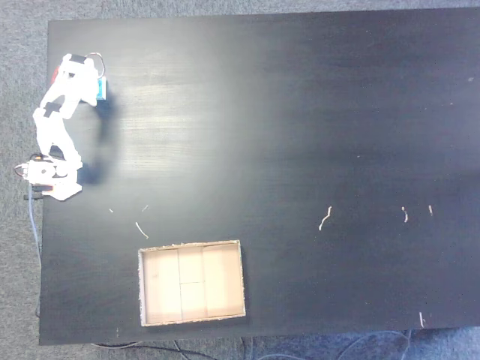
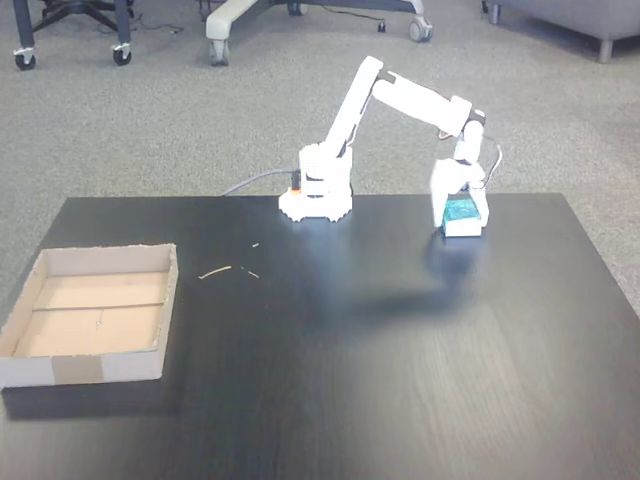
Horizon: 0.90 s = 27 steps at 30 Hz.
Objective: Pick the green block and drop it in the box on the right.
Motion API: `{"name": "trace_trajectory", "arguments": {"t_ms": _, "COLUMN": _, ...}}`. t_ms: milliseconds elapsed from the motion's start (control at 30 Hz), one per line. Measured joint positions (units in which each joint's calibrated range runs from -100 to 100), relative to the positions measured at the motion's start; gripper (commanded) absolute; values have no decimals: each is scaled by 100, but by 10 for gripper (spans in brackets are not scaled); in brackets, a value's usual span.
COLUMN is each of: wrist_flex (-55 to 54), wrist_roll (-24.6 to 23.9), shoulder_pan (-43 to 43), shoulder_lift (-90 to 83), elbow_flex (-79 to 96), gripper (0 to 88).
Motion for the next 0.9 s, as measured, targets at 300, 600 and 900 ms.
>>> {"name": "trace_trajectory", "arguments": {"t_ms": 300, "wrist_flex": 161, "wrist_roll": -112, "shoulder_pan": 374, "shoulder_lift": 109, "elbow_flex": -703, "gripper": 247}}
{"name": "trace_trajectory", "arguments": {"t_ms": 600, "wrist_flex": 2086, "wrist_roll": 68, "shoulder_pan": 4199, "shoulder_lift": 50, "elbow_flex": -6391, "gripper": 239}}
{"name": "trace_trajectory", "arguments": {"t_ms": 900, "wrist_flex": 1756, "wrist_roll": 625, "shoulder_pan": 9596, "shoulder_lift": -986, "elbow_flex": -5670, "gripper": 238}}
